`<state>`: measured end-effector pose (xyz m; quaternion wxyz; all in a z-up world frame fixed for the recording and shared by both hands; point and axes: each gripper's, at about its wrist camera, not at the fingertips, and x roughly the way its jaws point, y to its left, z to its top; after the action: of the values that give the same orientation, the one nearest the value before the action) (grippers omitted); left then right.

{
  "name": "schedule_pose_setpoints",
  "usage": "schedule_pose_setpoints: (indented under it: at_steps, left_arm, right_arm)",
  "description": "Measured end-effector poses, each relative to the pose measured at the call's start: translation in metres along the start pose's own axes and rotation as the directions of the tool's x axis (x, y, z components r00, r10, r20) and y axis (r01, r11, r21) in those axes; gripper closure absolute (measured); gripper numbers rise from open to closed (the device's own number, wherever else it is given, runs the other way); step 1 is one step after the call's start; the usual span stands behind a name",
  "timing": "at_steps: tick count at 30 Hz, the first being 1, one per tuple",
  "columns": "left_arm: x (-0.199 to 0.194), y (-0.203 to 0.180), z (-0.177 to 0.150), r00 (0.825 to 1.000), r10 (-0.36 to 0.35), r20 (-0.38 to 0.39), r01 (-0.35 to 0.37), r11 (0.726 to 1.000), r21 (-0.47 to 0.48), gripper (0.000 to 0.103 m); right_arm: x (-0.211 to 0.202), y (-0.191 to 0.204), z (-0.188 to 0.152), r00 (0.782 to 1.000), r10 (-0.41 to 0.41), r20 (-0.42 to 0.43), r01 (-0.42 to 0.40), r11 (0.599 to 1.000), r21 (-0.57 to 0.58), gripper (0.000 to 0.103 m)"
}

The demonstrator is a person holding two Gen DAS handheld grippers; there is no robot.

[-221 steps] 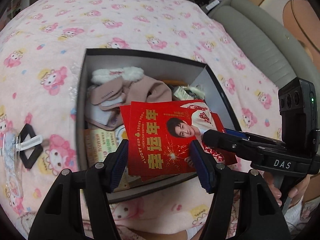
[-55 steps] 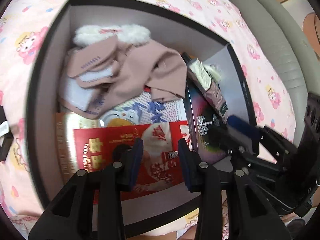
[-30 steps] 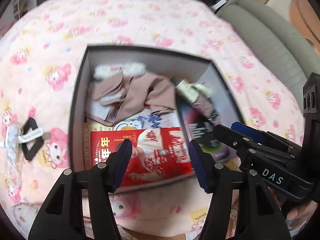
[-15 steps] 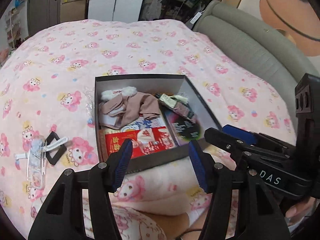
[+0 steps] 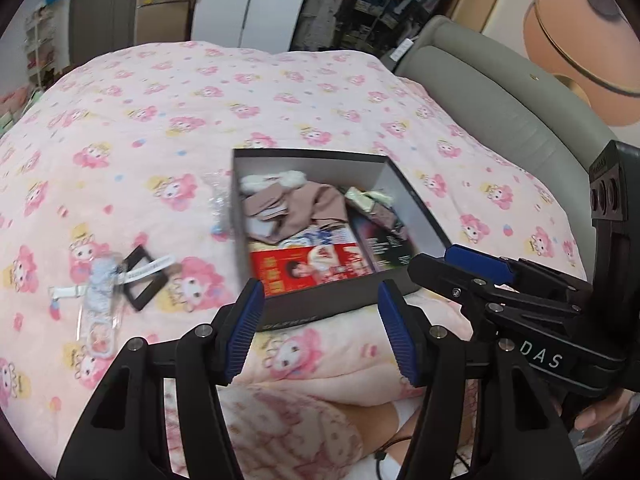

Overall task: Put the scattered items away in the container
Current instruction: 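Withdraw the left gripper from the box toward the clear phone case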

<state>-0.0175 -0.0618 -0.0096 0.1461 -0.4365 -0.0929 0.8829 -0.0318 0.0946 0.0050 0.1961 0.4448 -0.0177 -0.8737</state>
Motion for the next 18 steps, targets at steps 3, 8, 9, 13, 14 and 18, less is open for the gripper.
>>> schedule_pose_setpoints:
  at_steps: [3, 8, 9, 13, 14, 18]
  left_arm:
    - [-0.007, 0.018, -0.004, 1.0, 0.009, 0.008, -0.009, 1.0, -0.03, 0.043]
    - [-0.019, 0.049, -0.012, 0.999, 0.049, 0.012, -0.048, 0.997, -0.065, 0.043]
    - [-0.019, 0.054, -0.014, 0.998, 0.056, 0.01, -0.055, 0.996, -0.074, 0.043]
    - [-0.023, 0.083, -0.025, 0.997, 0.078, -0.001, -0.078, 0.989, -0.128, 0.043]
    - [-0.023, 0.089, -0.028, 0.996, 0.086, -0.003, -0.086, 0.986, -0.141, 0.043]
    - [-0.026, 0.121, -0.041, 0.993, 0.114, -0.018, -0.115, 0.972, -0.203, 0.043]
  right_arm:
    - [0.008, 0.021, 0.002, 1.0, 0.003, -0.006, -0.004, 0.999, -0.034, 0.058]
    - [0.021, 0.053, 0.003, 0.999, 0.029, -0.032, -0.032, 0.996, -0.083, 0.058]
    - [0.024, 0.058, 0.003, 0.999, 0.035, -0.039, -0.038, 0.995, -0.089, 0.058]
    - [0.04, 0.082, 0.001, 0.996, 0.045, -0.076, -0.054, 0.99, -0.129, 0.058]
    - [0.044, 0.088, 0.0, 0.995, 0.048, -0.086, -0.059, 0.989, -0.138, 0.058]
    - [0.066, 0.112, -0.004, 0.988, 0.069, -0.136, -0.092, 0.981, -0.172, 0.058]
